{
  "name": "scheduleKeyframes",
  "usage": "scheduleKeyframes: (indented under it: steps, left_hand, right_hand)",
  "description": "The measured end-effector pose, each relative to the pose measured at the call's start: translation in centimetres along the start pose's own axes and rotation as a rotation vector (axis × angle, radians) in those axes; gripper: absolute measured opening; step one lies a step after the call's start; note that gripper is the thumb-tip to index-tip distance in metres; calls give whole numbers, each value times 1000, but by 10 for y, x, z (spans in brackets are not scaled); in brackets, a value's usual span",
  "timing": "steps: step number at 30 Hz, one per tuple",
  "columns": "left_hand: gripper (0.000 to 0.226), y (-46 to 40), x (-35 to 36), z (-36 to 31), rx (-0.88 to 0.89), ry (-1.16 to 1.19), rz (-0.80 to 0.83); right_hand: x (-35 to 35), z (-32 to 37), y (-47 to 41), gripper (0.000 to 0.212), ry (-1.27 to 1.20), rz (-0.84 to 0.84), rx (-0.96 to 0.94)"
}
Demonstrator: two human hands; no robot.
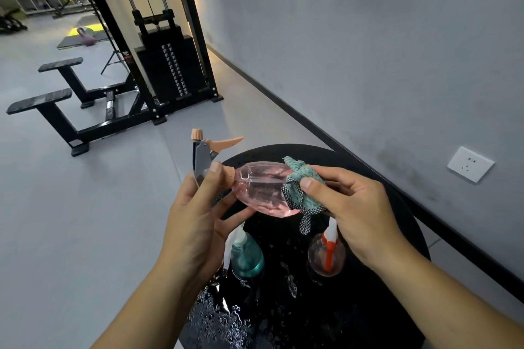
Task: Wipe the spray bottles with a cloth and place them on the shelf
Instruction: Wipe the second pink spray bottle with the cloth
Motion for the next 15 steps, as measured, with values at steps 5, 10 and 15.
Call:
scheduleKeyframes:
  steps: [5,10,15]
  left_hand:
    - [12,1,2,1,-3,-32,0]
    - [13,4,7,9,10,-114,61]
    - [17,5,11,12,74,-216,103]
  right_hand:
    - [0,3,3,24,245,-33,-119]
    - [15,13,12,31,529,-26,-300]
    - [25,21,19,28,646,51,-394]
Point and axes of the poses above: each hand's wrist, its own y-axis away from the middle knuckle, its own x-axis out of the palm, z = x × y, the point moved 4 cm from there along -y, towards the middle knuckle, and after that the axes turned 6 degrees about y, right-handed, at the moved point
